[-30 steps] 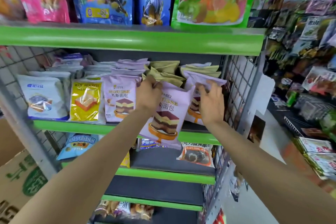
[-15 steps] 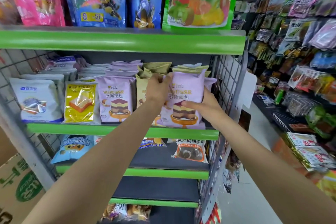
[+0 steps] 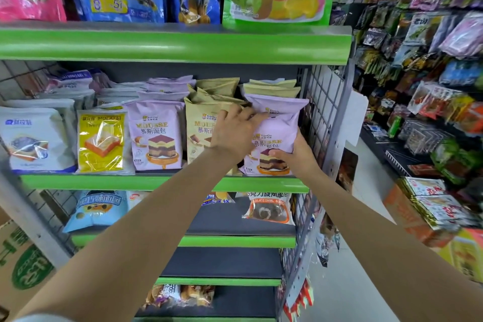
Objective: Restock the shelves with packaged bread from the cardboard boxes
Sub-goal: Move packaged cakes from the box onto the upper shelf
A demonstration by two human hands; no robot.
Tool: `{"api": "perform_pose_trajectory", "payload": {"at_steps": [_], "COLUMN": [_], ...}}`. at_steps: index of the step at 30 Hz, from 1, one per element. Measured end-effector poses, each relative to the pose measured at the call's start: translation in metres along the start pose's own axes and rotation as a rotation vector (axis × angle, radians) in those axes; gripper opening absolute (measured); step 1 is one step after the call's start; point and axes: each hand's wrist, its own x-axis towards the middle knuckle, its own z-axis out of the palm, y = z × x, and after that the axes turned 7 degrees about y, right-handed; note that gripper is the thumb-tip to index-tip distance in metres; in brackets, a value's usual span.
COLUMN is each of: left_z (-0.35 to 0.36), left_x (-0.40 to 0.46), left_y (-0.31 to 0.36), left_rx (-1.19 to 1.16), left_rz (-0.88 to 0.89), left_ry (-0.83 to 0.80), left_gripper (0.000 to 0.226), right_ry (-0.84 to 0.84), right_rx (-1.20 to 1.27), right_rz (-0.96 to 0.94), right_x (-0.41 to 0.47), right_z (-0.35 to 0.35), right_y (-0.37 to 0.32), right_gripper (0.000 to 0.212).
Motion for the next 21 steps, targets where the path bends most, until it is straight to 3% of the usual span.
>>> {"api": "perform_pose_trajectory", "payload": {"at_steps": [4, 6, 8, 10, 13, 16, 18, 21], "left_z": [0.005, 0.005, 0.002, -0.001, -0.003, -0.003, -0.004, -0.010], "left_x": [0.009, 0.011, 0.013, 0.013, 0.010, 0.004, -0.004, -0.019], "left_y": [0.009, 0.006, 0.000, -0.003, -0.007, -0.014, -0.024, -0.042], "left_rx": [0.038, 0.032, 0.026, -0.037, -0.207, -0.380, -0.448, -0.520], "left_rz": [0.006, 0.000, 0.013, 0.019, -0.031, -0.108, -0.152, -0.252], "left_ry": [-0.001, -0.016, -0.045, -0.058, -0.038, 0.030, 0.065, 0.068], "left_gripper": [0.071, 0.071, 0.071, 0.073, 0.072, 0.062, 0.055, 0.042], "right_ry": [-0.008, 0.069, 0.221, 0.364, 0.471, 0.370, 0.278, 0.190], "right_rx": [-0.159, -0.284, -0.421, -0.647, -0.916, -1.007, -0.994, -0.891], "right_rz": [0.110, 0.105, -0.022, -0.249, -0.482, -0.503, -0.485, -0.498], "right_x": [0.003, 0.001, -0.005, -0.011, -0.012, -0.014, -0.018, -0.025], "right_z": [-0.002, 0.001, 0.005, 0.009, 0.015, 0.020, 0.023, 0.033], "right_y": [-0.003, -0.009, -0.019, -0.025, -0.027, -0.042, -0.054, -0.070], "right_gripper": [0.068, 0.076, 0.102, 0.111, 0.100, 0.067, 0.050, 0.046]}}
